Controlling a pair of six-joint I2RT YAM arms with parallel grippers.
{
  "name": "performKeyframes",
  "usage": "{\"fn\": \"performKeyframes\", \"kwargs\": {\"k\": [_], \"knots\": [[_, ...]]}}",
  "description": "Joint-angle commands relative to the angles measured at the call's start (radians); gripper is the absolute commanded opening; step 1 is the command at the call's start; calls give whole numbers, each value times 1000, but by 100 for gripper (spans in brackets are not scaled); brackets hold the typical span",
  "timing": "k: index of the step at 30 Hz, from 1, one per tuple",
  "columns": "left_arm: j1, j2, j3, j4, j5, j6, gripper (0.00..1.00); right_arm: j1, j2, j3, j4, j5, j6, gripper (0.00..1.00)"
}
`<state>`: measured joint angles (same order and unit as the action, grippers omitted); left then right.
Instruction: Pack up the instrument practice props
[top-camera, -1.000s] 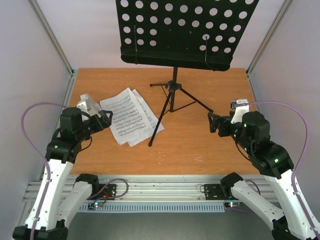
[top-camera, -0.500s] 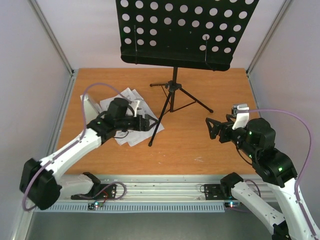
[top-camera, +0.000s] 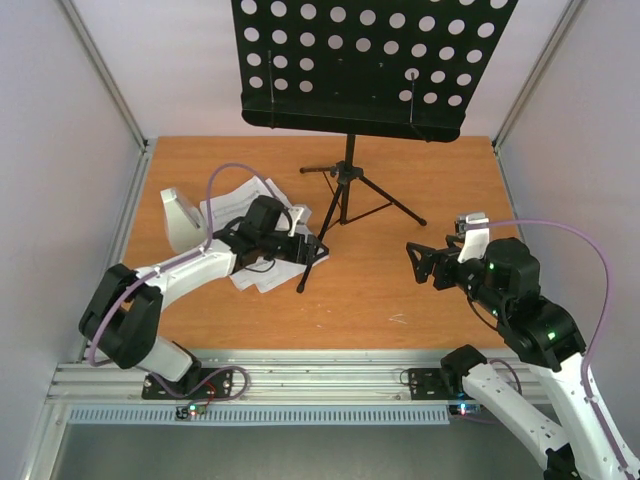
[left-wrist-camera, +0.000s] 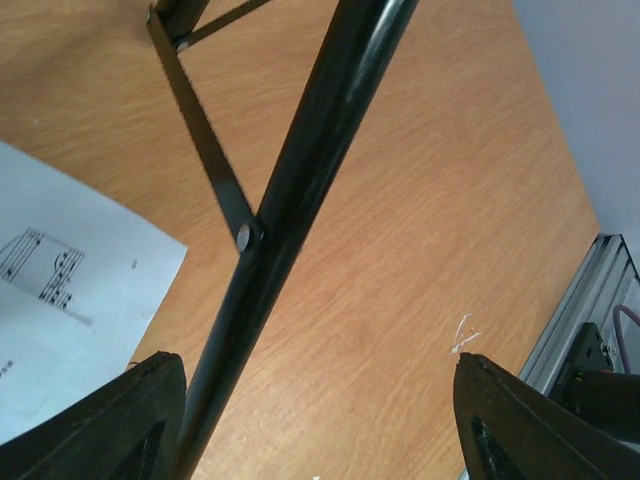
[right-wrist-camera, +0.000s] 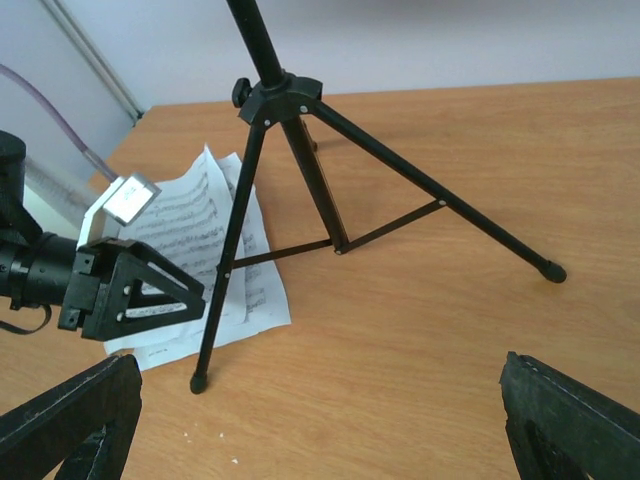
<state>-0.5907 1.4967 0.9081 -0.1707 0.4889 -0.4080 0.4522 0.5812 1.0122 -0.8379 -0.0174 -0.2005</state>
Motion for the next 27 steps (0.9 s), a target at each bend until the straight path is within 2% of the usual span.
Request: {"fn": "performKeyframes", "kwargs": {"k": [1, 5, 11, 17, 27], "knots": [[-3, 32, 31, 128, 26, 35, 74, -5, 8, -6, 22, -18, 15, 99], [-3, 88, 62, 95, -9, 58, 64, -4, 20, -8, 30, -27, 21, 98], [-3, 106, 76, 87, -41, 100, 55, -5, 33, -19, 43, -27, 25, 98], [-3, 158, 76, 83, -44, 147, 37, -4, 38, -14, 29, -22, 33, 99], [-51, 137, 33, 125, -61, 220, 19, -4, 43, -27, 46, -25, 34, 98]]}}
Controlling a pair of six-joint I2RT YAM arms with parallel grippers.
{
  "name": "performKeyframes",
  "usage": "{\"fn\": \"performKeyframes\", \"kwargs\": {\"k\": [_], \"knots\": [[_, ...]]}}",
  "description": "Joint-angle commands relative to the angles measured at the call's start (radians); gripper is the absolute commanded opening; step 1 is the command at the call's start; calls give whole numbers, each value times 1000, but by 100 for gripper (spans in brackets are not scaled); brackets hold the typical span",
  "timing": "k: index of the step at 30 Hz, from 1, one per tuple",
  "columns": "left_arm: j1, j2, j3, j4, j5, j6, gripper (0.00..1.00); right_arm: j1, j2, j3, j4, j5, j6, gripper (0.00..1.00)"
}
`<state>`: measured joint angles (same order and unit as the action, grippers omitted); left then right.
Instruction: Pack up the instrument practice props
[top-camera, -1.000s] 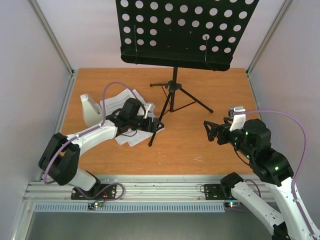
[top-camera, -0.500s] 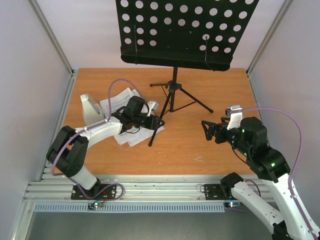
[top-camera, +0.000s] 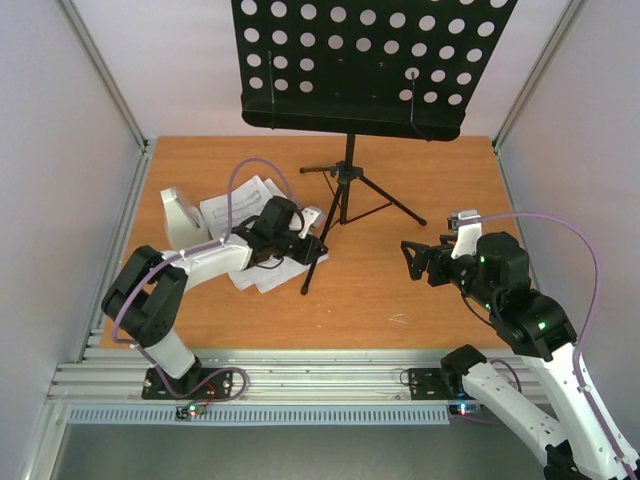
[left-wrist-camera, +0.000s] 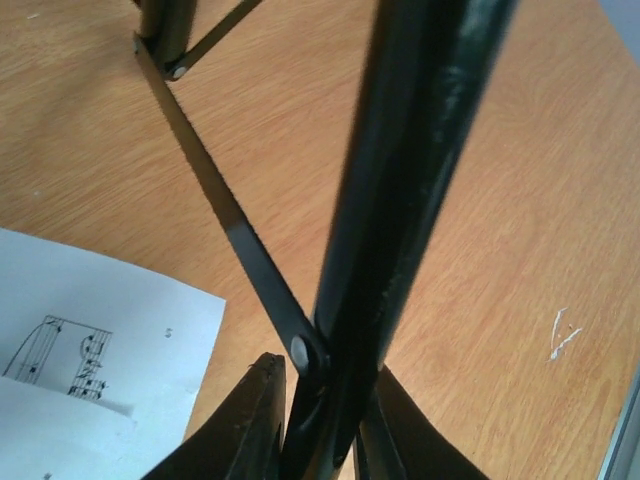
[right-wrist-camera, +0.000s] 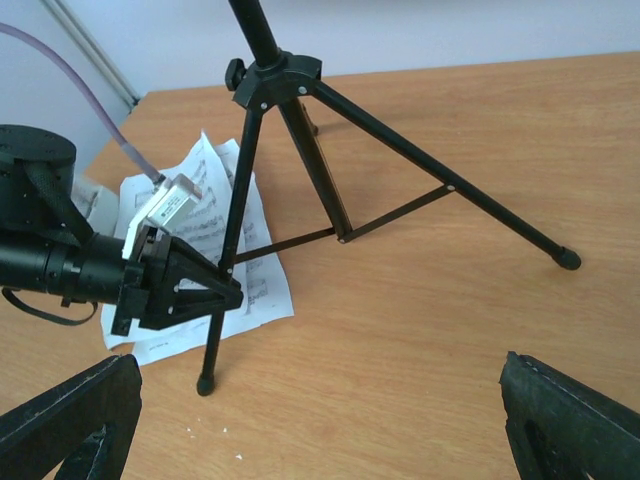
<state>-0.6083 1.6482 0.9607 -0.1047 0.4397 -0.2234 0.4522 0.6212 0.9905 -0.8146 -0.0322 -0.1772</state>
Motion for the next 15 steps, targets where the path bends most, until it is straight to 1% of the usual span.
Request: {"fn": "performKeyframes", "kwargs": {"k": [1, 10, 15], "knots": [[-44, -16, -22, 60, -17, 42, 18, -4, 4, -6, 24, -12, 11, 98], [-131, -47, -51, 79, -129, 61, 2, -5, -1, -24, 26, -3, 20, 99], [-183, -60, -70, 110, -190, 24, 1, -4, -5, -29, 24, 5, 27, 98]]}}
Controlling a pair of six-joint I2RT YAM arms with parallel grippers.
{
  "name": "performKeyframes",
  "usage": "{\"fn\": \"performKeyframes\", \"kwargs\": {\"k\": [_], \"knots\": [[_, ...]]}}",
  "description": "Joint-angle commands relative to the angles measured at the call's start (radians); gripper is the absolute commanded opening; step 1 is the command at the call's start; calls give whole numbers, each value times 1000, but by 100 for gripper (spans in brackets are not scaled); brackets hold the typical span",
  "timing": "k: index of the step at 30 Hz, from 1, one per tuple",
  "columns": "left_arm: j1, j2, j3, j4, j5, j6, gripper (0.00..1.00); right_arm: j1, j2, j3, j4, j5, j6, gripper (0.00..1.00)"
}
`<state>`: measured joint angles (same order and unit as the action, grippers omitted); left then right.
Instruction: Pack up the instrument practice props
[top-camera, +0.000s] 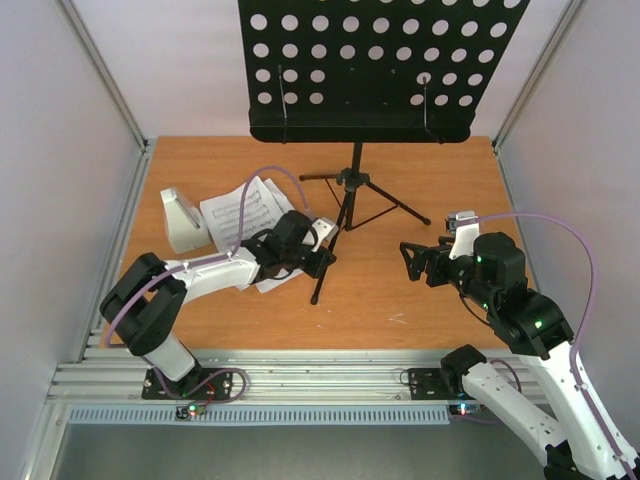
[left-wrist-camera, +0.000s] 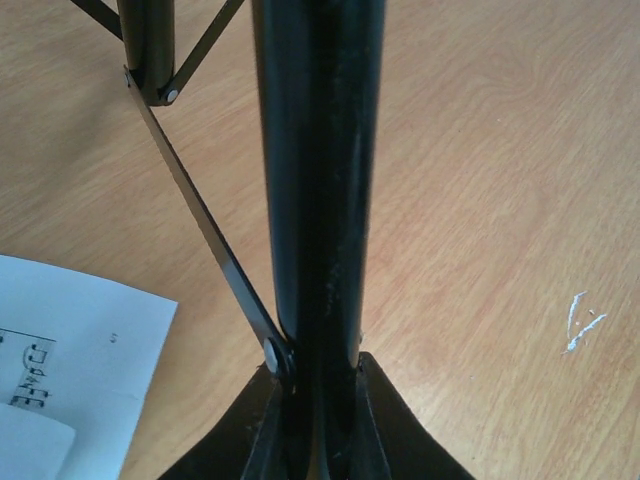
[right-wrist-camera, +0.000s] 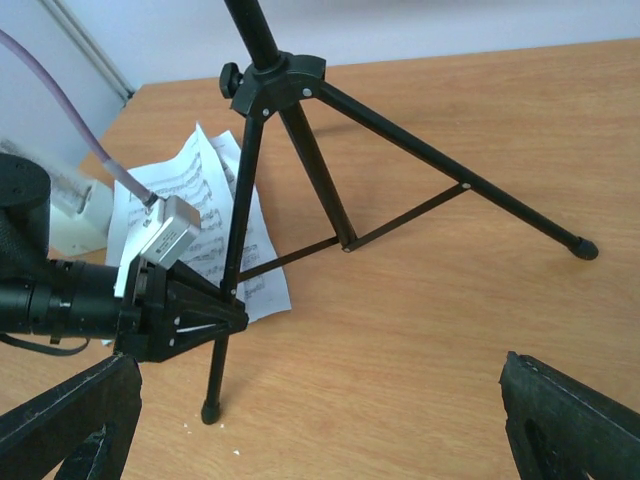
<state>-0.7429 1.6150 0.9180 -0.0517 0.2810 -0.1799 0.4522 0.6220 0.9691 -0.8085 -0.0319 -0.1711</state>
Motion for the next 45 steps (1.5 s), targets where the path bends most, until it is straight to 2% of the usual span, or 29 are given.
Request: {"fn": "performKeyframes", "kwargs": {"k": [1, 7, 13, 24, 25, 27, 31, 35, 39, 42, 45], "knots": [[-57, -30, -30, 77, -42, -31, 0, -4, -7, -11, 18, 9, 24, 98], [-139, -23, -44, 128, -121, -119, 0, -4, 7, -38, 31, 29, 43, 98], [-226, 8, -8, 112, -223, -242, 1, -4, 30, -45, 55, 57, 64, 99], [-341, 67, 76, 85, -274, -391, 2, -4, 64, -92, 181, 7, 130, 99], [-342, 62, 75, 80, -277, -398, 6, -4, 64, -96, 194, 2, 133, 99], [-342, 41, 73, 62, -292, -400, 20, -4, 61, -102, 218, -6, 133, 99], [-342, -34, 56, 9, -371, -373, 58, -4, 45, -103, 255, -10, 118, 96], [-342, -137, 33, -49, -475, -331, 82, -4, 20, -112, 298, -16, 102, 93], [-316, -251, -2, -100, -539, -260, 94, -4, 19, -125, 374, -26, 70, 88], [-254, -323, -26, -145, -545, -220, 95, -4, 59, -133, 460, -30, 59, 82], [-166, -397, -77, -133, -474, -214, 96, -6, 131, -134, 547, -25, 59, 74]]}}
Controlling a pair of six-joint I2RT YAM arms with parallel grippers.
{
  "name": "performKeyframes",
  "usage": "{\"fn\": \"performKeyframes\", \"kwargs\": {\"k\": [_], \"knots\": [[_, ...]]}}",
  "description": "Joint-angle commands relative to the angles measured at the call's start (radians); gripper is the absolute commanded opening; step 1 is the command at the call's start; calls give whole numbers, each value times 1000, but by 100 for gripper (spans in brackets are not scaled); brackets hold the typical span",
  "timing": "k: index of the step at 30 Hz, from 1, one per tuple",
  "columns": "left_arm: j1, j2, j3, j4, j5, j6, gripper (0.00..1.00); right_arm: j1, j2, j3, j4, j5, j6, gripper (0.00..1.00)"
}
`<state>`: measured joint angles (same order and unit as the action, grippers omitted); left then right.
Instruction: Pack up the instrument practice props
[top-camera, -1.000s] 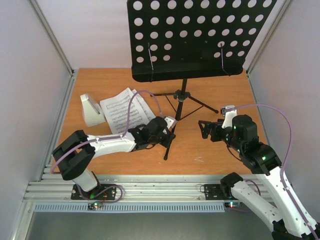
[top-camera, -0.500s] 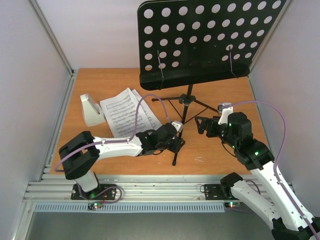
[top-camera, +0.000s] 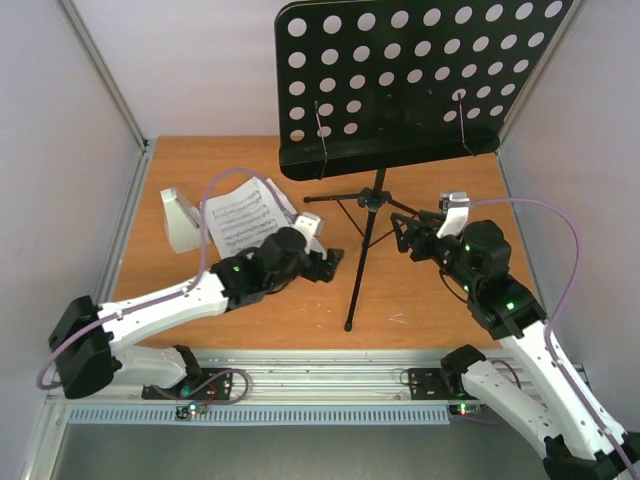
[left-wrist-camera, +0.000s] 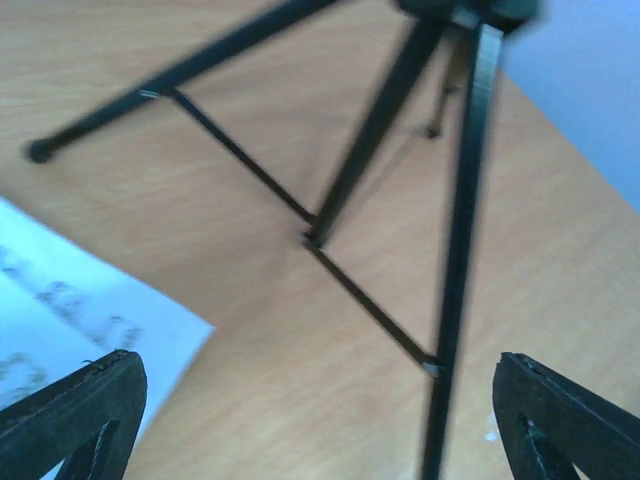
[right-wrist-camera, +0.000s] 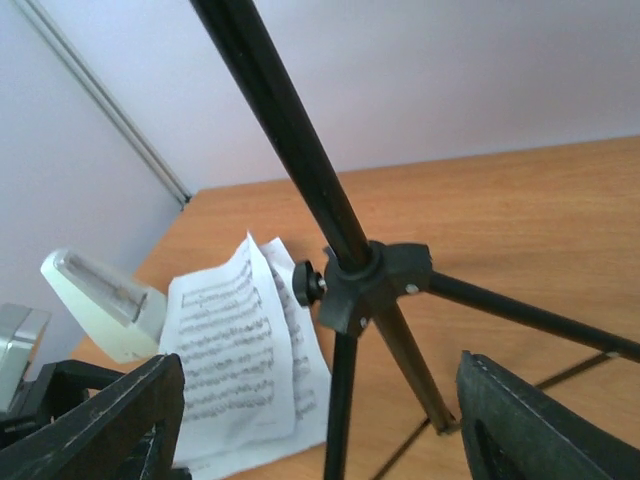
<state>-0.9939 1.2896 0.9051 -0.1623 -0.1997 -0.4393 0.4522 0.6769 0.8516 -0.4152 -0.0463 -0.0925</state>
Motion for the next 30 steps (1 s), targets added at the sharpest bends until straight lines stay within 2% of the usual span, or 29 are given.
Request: {"fn": "performKeyframes", "kwargs": {"k": [1, 6, 12, 23, 30], "knots": [[113, -93, -82, -17, 34, 49, 96, -6, 103, -13, 180, -18, -21, 73], [162, -173, -123, -29, 83, 61, 96, -8, 224, -26, 383, -74, -38, 66], [184, -238, -162, -35, 99, 56, 96, -7, 306, -74, 590, -31, -127, 59], [209, -253, -182, -35, 106, 53, 96, -7, 395, -86, 731, 2, -302, 45], [209, -243, -190, -33, 108, 51, 96, -8, 427, -90, 767, -42, -378, 30]]}}
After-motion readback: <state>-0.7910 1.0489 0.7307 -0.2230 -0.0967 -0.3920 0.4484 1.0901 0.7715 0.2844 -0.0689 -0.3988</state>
